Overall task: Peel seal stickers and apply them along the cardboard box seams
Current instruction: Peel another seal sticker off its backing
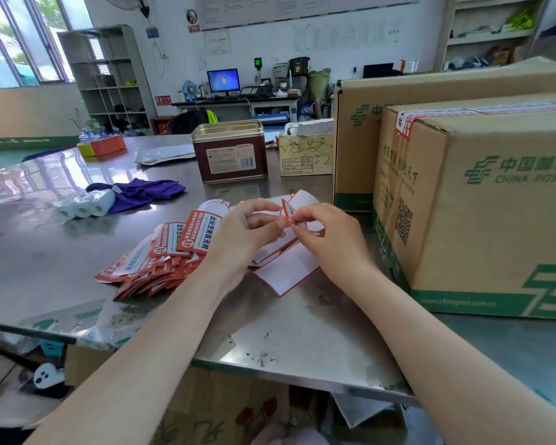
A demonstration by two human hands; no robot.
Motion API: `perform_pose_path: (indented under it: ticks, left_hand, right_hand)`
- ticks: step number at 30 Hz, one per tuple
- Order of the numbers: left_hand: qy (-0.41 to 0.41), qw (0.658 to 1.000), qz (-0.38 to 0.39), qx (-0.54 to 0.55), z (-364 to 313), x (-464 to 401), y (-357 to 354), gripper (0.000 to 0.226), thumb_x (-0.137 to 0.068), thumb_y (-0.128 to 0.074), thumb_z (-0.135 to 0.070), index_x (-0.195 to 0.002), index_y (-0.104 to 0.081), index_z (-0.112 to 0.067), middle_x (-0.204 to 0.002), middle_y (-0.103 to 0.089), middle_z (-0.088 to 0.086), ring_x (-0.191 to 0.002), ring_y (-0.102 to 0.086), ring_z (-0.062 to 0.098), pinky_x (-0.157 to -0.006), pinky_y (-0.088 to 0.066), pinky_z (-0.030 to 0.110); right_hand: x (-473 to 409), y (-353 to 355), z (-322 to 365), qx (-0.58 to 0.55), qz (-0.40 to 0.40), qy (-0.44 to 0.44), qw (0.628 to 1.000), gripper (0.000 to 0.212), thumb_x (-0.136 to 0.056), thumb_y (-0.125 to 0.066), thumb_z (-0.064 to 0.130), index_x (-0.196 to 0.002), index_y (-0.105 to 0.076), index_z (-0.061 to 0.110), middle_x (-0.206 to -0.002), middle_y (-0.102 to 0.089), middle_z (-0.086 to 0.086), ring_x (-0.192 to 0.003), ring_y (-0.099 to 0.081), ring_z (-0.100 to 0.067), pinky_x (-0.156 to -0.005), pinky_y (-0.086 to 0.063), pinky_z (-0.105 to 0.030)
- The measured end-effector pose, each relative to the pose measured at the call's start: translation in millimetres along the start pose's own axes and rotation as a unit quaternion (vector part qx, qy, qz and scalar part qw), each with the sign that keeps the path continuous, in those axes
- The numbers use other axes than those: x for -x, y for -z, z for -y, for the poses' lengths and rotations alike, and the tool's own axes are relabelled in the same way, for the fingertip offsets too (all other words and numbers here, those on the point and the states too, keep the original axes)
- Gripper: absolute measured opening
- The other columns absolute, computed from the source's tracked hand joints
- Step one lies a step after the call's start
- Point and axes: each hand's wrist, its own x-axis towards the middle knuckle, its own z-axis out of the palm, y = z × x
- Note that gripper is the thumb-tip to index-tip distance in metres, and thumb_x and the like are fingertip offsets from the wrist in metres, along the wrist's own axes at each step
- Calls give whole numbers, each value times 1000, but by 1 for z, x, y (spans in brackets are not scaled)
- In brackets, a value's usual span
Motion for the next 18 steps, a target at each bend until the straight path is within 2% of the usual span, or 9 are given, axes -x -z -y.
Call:
perform_pose_path:
  ticks: [6, 12, 16, 18]
  left_hand:
    - [-10, 1000, 6, -9, 1, 0, 0, 22, -81, -70, -13, -97, -61, -26, -82, -74, -5, -83, -68, 14, -84, -53, 31]
    - [-24, 999, 0, -33, 1, 0, 0, 22, -81, -70, -16, -96, -60, -28, -82, -73, -8, -83, -68, 13, -83, -53, 30]
    - [-35, 998, -10, -54, 1, 0, -1, 21, -81, -70, -18, -92, -59, -31, -77, -71, -15, -75, -67, 4, -72, -51, 18]
    - [-37, 997, -15, -62, 1, 0, -1, 20, -82, -70, -19, -92, -58, -31, -78, -70, -16, -74, -67, 3, -69, -49, 17]
  right_hand:
    - [0, 0, -3, 0, -11, 1, 1000, 19, -92, -55, 15, -105, -69, 14, -110, -65, -1, -89, -47, -4, -66, -32, -2]
    - [0, 0, -4, 0, -12, 3, 1000, 19, -93, -54, 16, -104, -69, 14, -108, -65, -1, -87, -47, -4, -64, -32, -2]
    - [-1, -1, -5, 5, -15, 6, 1000, 19, -93, -55, 17, -104, -70, 16, -109, -66, -1, -90, -49, -5, -67, -35, -5]
    - [-1, -2, -5, 9, -15, 6, 1000, 19, -93, -54, 17, -104, -70, 16, -109, -65, -1, -91, -49, -6, -68, -37, -7]
